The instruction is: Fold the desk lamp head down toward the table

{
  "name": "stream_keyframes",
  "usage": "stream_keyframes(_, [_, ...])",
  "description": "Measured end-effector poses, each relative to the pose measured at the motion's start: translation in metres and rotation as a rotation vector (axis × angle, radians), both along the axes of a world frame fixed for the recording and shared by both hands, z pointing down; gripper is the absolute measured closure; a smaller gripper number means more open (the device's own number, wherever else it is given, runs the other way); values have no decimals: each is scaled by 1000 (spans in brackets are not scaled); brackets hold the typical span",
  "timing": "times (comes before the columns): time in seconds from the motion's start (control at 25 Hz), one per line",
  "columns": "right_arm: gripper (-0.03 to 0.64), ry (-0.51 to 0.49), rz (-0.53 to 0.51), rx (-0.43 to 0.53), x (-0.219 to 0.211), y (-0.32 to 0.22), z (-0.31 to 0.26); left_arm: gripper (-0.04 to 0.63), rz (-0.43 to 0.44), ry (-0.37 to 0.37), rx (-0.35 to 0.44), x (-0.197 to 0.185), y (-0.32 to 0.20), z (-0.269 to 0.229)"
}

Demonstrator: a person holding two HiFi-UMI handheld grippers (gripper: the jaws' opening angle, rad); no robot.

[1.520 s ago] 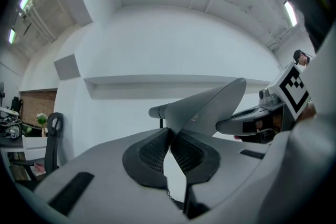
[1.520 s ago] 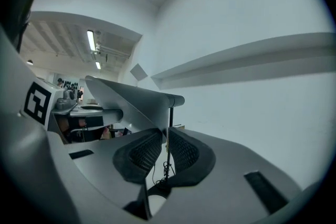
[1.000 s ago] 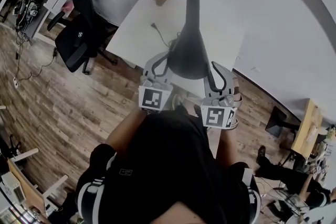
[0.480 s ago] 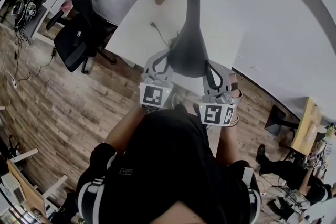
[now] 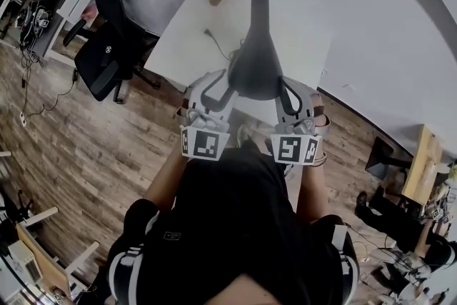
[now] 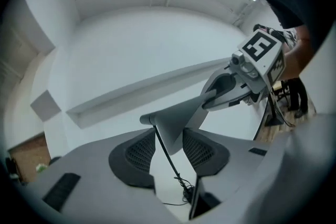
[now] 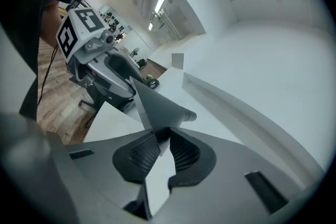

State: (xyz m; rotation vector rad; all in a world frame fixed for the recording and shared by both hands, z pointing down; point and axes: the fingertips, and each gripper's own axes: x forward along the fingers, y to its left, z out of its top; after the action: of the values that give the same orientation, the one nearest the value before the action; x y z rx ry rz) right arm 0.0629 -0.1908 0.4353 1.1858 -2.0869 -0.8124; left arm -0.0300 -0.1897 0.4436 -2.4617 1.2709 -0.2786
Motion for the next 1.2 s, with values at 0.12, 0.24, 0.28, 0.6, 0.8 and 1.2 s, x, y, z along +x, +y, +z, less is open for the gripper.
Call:
stream_keyframes(0.12, [555,-3,6,1,2,0,1,407,48,-147,114,13,16,-14])
stream_keyframes(0.24, [554,7,12,7,2,2,3,408,65,-305,212,27,23,-16])
stream_keyframes(0.28, [554,8,14,9,2,3,3,418,66,-340,234,30,24,-16])
stream_keyframes(0.6, [555,14,25,17,0,0,5,509,67,-370,242,36,22,-9])
stream_keyframes(0.8, [552,45,35,35,0,5,14,509,63,-411,258,35,27,1])
stream_keyframes(1.2, [546,132,87,136,1,-5,45,517,-27,-586,416,37,18,35])
